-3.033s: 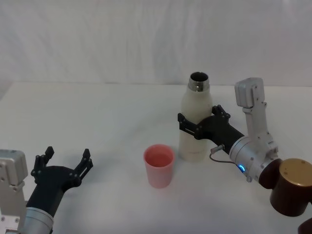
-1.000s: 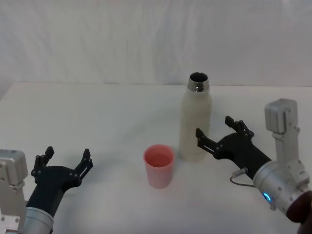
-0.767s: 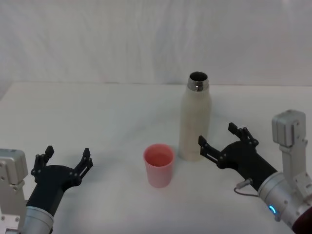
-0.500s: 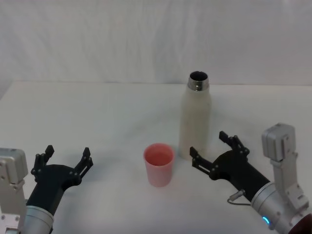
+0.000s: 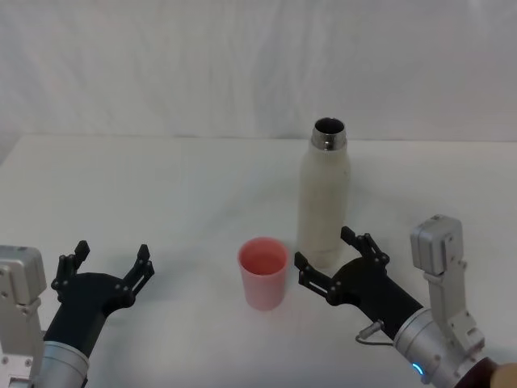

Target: Grasp the thermos with one hand and pour water into the cup lid.

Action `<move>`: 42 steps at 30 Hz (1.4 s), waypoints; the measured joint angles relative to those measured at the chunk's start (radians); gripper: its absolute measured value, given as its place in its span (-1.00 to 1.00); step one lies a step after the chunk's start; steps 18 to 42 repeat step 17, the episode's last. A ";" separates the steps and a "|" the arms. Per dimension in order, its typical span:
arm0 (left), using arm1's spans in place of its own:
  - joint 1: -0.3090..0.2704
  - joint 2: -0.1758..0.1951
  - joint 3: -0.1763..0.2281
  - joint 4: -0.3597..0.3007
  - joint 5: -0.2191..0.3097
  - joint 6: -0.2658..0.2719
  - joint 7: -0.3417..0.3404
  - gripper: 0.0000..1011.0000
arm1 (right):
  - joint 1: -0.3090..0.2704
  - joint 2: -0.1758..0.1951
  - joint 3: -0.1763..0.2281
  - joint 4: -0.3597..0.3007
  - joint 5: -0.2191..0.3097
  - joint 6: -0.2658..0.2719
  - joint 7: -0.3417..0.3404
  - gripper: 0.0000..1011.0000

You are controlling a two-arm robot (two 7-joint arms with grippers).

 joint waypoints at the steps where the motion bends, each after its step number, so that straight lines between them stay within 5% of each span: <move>1: 0.000 0.000 0.000 0.000 0.000 0.000 0.000 0.98 | 0.000 0.000 0.000 0.000 0.000 0.000 0.000 0.98; 42: 0.000 0.000 0.000 0.000 0.000 0.000 0.000 0.98 | -0.002 0.001 0.002 -0.006 0.000 0.002 -0.003 0.98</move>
